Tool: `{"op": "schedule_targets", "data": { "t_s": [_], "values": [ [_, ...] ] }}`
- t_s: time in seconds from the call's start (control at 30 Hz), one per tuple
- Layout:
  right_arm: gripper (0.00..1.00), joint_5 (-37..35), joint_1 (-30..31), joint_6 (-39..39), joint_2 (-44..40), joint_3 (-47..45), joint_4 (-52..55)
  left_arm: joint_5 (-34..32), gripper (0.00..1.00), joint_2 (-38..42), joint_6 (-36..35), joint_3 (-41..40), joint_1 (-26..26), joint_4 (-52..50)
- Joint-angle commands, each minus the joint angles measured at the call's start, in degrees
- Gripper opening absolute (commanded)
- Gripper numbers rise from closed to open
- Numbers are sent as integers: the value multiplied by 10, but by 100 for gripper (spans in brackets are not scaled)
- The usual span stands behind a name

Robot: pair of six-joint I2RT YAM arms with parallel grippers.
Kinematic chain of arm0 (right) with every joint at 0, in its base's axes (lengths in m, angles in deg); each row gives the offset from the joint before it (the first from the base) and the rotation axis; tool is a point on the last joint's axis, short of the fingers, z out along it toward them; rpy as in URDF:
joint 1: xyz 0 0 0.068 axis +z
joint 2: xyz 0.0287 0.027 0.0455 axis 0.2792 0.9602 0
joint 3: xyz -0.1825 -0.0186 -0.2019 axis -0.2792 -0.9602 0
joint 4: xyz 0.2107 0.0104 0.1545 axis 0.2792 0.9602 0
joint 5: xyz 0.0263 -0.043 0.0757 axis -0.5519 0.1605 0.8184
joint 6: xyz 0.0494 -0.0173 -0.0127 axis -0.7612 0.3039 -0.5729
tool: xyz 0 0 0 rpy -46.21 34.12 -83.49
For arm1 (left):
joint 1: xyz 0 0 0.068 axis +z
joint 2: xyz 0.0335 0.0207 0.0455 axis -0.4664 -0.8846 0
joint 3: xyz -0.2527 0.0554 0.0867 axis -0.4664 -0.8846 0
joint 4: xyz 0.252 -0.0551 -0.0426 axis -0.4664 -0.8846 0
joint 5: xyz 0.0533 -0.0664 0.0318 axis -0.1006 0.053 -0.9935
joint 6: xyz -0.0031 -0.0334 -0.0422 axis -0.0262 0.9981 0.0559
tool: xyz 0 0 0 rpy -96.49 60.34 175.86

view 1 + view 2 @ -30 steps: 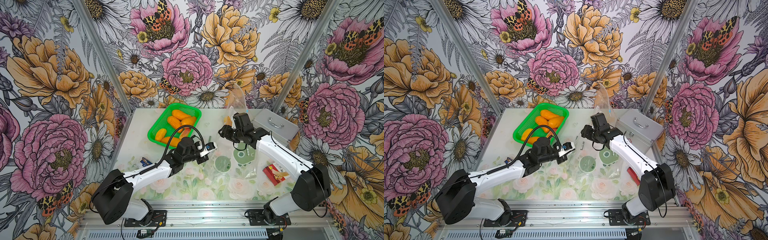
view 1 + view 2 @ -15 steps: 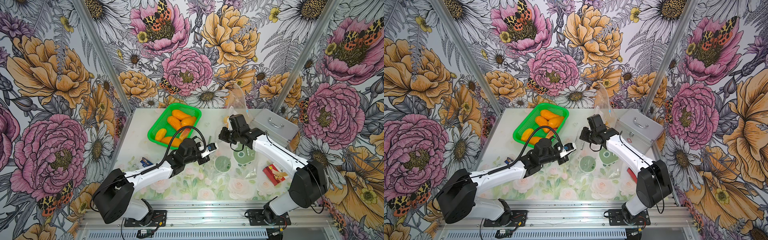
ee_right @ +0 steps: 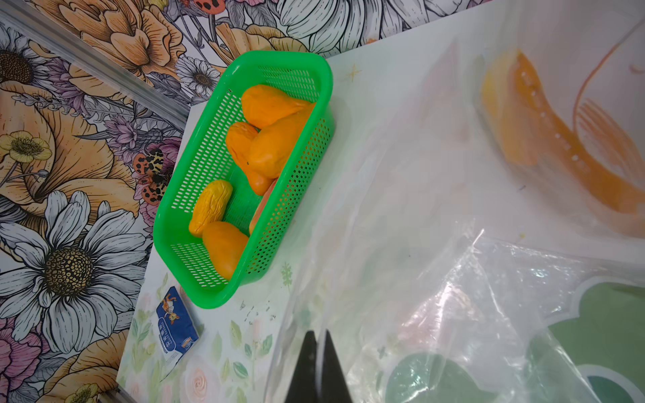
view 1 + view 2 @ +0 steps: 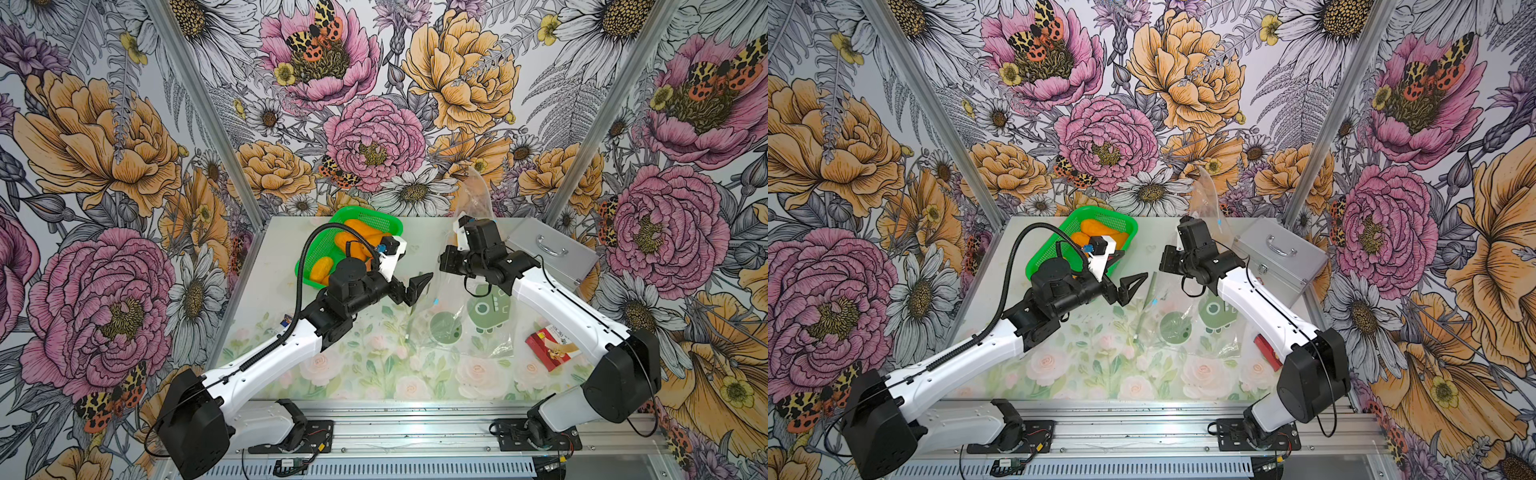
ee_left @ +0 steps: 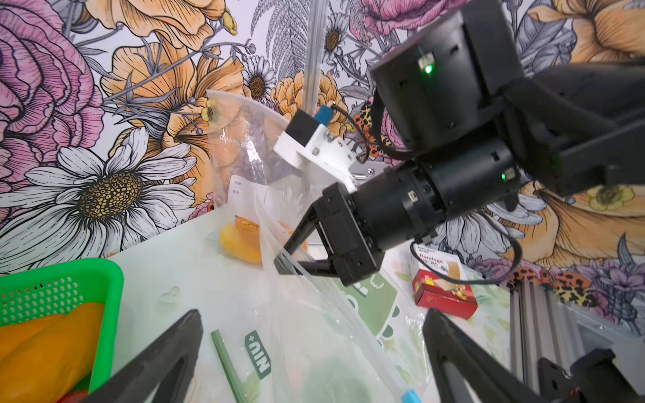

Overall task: Place the mango in a zip-top bag and seal the zipper
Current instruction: Pick up the zipper food storage bag.

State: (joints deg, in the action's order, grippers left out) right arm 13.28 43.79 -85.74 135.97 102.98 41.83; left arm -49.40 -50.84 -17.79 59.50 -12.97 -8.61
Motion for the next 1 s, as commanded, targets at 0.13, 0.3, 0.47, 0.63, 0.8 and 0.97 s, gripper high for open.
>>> {"op": "schedule_targets", "data": {
  "t_s": [0.13, 0.3, 0.47, 0.63, 0.8, 0.97],
  "values": [
    [0, 4, 28, 59, -14, 25, -22, 18, 96, -57, 149, 67, 42, -119],
    [0, 28, 35, 68, -15, 11, -55, 25, 90, -94, 189, 87, 59, -128],
    [0, 38, 39, 78, -8, -1, -76, 49, 89, -124, 207, 106, 62, -127],
    [0, 43, 41, 84, 5, -1, -83, 53, 91, -136, 223, 112, 58, -118],
    [0, 40, 42, 84, 14, -2, -85, 26, 92, -127, 246, 99, 58, -104],
    [0, 45, 44, 85, 17, 0, -87, 21, 94, -134, 253, 100, 58, -97]
  ]
}}
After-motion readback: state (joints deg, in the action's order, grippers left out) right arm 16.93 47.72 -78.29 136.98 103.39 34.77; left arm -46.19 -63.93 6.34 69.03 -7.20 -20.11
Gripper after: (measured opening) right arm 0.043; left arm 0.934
